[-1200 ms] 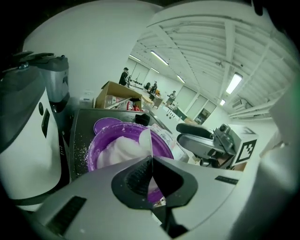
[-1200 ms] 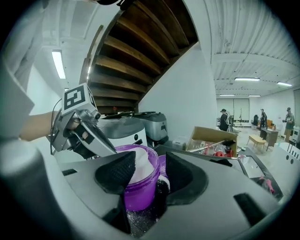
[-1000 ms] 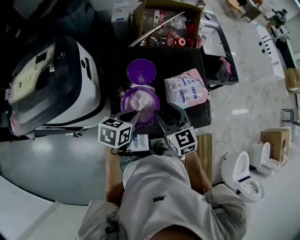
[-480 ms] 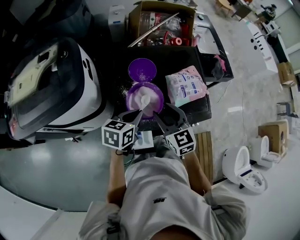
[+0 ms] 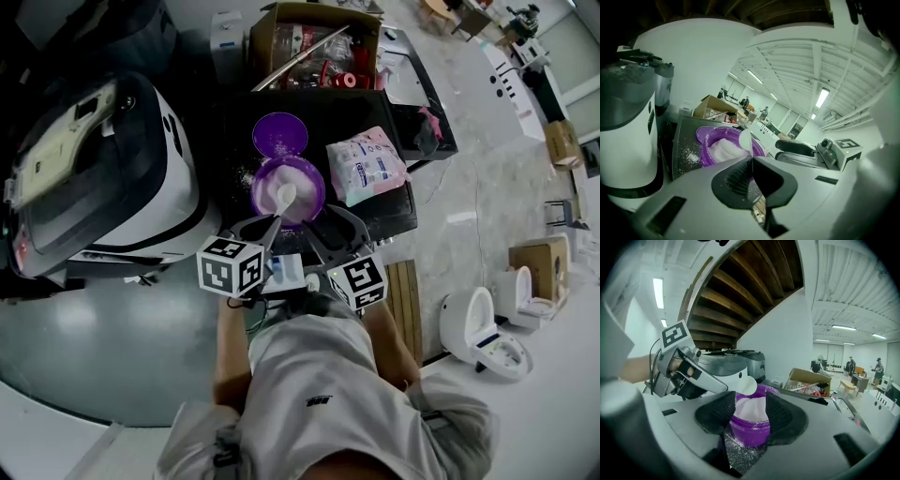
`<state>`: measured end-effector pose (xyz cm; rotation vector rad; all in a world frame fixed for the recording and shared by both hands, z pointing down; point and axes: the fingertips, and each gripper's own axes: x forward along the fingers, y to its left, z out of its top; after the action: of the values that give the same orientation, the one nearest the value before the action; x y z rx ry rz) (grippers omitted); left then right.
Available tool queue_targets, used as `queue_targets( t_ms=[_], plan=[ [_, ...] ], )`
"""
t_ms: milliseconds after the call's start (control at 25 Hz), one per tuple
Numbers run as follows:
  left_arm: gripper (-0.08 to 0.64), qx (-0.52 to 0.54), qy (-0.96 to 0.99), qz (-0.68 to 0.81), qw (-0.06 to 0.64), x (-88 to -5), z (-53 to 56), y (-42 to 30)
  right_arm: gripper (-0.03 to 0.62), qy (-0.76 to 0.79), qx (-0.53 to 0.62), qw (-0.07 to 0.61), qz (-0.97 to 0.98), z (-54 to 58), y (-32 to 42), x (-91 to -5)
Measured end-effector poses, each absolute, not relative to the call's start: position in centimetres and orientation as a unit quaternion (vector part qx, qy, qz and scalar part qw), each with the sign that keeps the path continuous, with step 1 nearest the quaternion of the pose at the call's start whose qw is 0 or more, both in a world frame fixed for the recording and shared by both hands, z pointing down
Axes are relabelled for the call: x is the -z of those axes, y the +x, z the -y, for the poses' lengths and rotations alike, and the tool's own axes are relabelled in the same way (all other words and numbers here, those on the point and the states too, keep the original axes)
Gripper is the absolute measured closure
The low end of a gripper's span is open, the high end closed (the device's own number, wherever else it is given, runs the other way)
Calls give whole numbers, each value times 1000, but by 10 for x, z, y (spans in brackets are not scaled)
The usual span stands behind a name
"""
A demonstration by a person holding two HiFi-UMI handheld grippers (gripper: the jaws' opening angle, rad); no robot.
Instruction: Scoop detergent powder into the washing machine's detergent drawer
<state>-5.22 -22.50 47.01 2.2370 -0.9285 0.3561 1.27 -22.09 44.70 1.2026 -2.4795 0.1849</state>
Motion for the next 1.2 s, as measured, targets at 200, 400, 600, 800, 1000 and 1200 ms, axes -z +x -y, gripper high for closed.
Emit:
queue_targets(
  t_ms=[200, 400, 600, 800, 1000, 1200],
  plan=[
    [545, -130, 853, 378, 335, -462, 215, -54, 390, 412, -60, 181, 891, 213, 12, -442],
    [545, -123, 842, 412, 327, -453, 199, -54, 391, 385, -56, 170, 905, 201, 15, -439],
    [545, -116, 828, 445, 321, -447, 177, -50, 390, 362, -54, 161, 917, 184, 23, -435],
    [545, -105, 813, 477, 318, -446, 151, -45, 390, 339, -56, 156, 926, 163, 31, -436],
    [545, -100, 803, 496, 315, -447, 127, -43, 390, 320, -62, 151, 933, 144, 32, -437],
    [545, -98, 801, 501, 313, -447, 109, -45, 391, 316, -67, 153, 934, 131, 30, -441]
  ],
)
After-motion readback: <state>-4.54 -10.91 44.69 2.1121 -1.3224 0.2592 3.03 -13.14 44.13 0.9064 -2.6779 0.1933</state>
